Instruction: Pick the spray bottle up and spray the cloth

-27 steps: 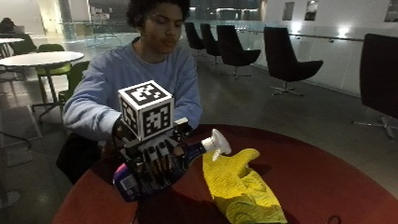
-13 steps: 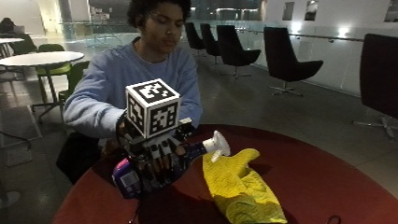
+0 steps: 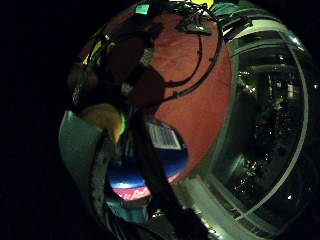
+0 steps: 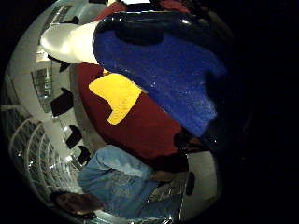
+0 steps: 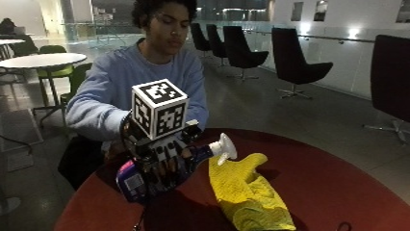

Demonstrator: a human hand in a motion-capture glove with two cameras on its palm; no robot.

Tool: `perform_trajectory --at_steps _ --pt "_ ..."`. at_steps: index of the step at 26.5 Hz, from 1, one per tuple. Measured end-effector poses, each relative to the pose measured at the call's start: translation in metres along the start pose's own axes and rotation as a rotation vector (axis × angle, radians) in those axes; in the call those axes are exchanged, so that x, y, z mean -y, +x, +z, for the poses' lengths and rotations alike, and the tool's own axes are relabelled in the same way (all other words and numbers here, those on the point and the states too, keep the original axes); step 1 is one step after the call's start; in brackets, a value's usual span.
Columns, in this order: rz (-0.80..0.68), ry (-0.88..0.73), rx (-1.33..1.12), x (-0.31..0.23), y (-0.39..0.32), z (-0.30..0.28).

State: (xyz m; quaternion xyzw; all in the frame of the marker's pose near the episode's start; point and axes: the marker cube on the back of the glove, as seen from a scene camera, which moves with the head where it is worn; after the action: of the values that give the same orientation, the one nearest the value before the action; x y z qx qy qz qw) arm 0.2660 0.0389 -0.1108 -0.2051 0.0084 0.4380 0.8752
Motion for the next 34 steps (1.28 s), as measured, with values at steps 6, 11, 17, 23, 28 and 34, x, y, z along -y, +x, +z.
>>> perform_trajectory --at_steps 6,11,17,23,28,34 --pt "-0.004 -0.020 -0.005 0.000 -0.001 0.004" --pt "-0.004 -0.028 -0.016 0.001 -0.001 0.005" --pt "-0.001 -0.036 -0.039 0.001 -0.004 0.006" --pt "-0.002 -0.039 -0.046 0.001 -0.006 0.007" --pt "-0.010 -0.040 -0.044 0.000 -0.008 0.009" --pt "-0.069 -0.028 0.009 -0.007 -0.023 0.011"
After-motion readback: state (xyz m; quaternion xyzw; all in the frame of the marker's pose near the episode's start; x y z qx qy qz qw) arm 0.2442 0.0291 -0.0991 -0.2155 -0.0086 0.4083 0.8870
